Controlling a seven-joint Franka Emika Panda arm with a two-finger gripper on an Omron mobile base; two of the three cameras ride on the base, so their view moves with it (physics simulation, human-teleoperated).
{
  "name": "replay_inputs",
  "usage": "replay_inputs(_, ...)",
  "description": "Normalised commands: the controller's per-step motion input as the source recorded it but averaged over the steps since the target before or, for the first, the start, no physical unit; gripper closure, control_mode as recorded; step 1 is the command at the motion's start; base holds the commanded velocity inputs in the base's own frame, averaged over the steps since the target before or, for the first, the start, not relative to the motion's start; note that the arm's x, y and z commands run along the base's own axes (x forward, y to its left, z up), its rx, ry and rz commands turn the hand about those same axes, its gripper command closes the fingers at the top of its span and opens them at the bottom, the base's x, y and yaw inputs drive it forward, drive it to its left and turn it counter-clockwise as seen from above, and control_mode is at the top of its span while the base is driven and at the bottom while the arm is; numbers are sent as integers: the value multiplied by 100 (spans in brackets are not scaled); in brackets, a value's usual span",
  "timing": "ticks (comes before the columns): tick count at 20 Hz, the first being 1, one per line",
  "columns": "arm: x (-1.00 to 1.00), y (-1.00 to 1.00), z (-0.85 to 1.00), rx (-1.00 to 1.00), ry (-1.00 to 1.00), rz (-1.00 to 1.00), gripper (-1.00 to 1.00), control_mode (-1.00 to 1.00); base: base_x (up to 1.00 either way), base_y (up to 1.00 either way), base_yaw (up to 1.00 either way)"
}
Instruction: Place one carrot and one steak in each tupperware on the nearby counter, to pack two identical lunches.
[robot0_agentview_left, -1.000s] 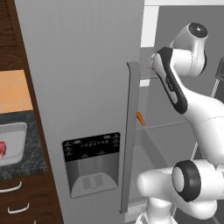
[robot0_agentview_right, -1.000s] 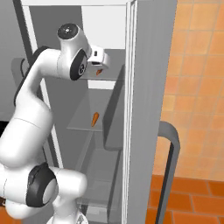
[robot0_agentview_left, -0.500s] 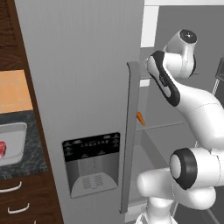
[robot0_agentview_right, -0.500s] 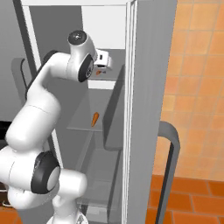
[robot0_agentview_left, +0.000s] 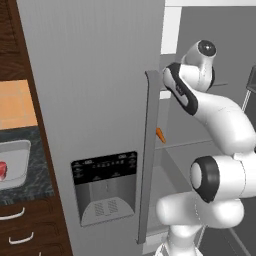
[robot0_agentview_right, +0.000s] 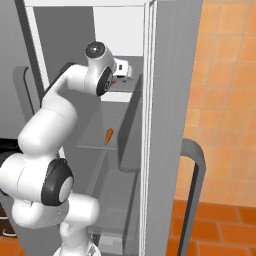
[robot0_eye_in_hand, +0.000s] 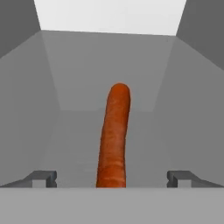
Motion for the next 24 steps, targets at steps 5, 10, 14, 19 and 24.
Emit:
replay_inputs(5,72,-10,-15,0,4,0,-100,-100,0,0,0)
replay_inputs(10,16,0,-42,-3,0,0,100,-100,0,0,0)
replay_inputs(14,0,1,-23,-4,0,0,100,-100,0,0,0)
replay_inputs(19,-28,-4,-6,0,0,0,100,-100,0,0,0)
replay_inputs(24,-93,-8,0,0,-2,0,100,-100,0,0,0)
